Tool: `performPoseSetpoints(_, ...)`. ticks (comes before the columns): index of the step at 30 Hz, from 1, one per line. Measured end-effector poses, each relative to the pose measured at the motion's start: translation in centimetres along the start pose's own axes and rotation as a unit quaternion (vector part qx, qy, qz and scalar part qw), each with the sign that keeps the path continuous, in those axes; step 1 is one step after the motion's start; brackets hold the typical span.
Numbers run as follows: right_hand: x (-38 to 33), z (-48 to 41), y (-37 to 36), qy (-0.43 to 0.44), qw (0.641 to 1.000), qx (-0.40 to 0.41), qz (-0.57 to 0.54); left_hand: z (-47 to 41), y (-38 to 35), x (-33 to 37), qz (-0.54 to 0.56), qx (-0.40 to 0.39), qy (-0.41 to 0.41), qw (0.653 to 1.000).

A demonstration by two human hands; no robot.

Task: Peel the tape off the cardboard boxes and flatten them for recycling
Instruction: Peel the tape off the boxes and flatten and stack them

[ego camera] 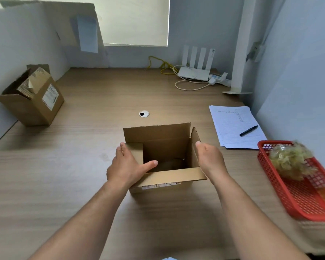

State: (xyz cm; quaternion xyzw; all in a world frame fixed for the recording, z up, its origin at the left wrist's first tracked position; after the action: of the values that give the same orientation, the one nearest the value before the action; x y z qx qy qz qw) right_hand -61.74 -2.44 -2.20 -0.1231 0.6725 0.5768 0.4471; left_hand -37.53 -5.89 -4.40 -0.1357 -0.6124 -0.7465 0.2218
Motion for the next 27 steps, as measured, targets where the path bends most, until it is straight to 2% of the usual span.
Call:
performPoseSetpoints(3, 1.7, -0.4, 0.0, -0.043, 0.989, -0.006, -0.138, -0.2, 0.2, 0.4, -0.086, 0.03, 0.0, 0.996)
performPoseSetpoints(6, 2.7, -0.8, -0.3, -0.077, 0.98, -0.029, -0.179, -0.5, 0.9, 0.2, -0.031, 0.062, 0.013, 0.998)
performPoseSetpoints(9, 3.2, -1.2, -0.4, -0.095, 0.974, -0.046, -0.202, -0.8, 1.6, -0.9, 0.171, 0.058, 0.012, 0.984)
performPoseSetpoints(11, 3.7, -1.7, -0.4, -0.104, 0.97, -0.048, -0.216, -0.7, 2.2, -1.9, 0.366, 0.045, 0.043, 0.929)
performPoseSetpoints(13, 3.8, -2.1, -0.3, -0.113, 0.967, -0.058, -0.22, -0.4, 2.4, -2.7, 0.459, 0.01, 0.09, 0.884)
performPoseSetpoints(18, 2.7, -1.8, -0.3, -0.102, 0.958, -0.113, -0.243, -0.3, 1.6, -2.4, 0.464, -0.107, 0.073, 0.876)
performPoseSetpoints(21, 2.7, -1.7, -0.6, -0.121, 0.953, -0.119, -0.25, -0.6, 1.4, -2.5, 0.468, -0.111, 0.085, 0.873)
performPoseSetpoints(23, 3.1, -1.9, -0.9, -0.145, 0.949, -0.125, -0.252, -0.8, 1.2, -3.0, 0.463, -0.119, 0.123, 0.87)
performPoseSetpoints(27, 3.2, -1.7, -1.3, -0.166, 0.938, -0.141, -0.269, -1.1, 0.4, -3.5, 0.479, -0.159, 0.172, 0.846)
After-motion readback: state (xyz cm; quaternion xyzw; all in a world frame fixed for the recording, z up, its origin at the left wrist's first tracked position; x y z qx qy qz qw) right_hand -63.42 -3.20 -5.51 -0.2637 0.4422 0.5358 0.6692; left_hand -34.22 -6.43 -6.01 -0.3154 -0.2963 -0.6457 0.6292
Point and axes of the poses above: each hand's wrist, its own z-axis away from the middle knuckle, its own y-axis out of the back of the hand, x = y × z, the point moved 5 cm from there along -z, towards the middle knuckle, and after that the axes turned 4 degrees about z, right-handed, at the moved point
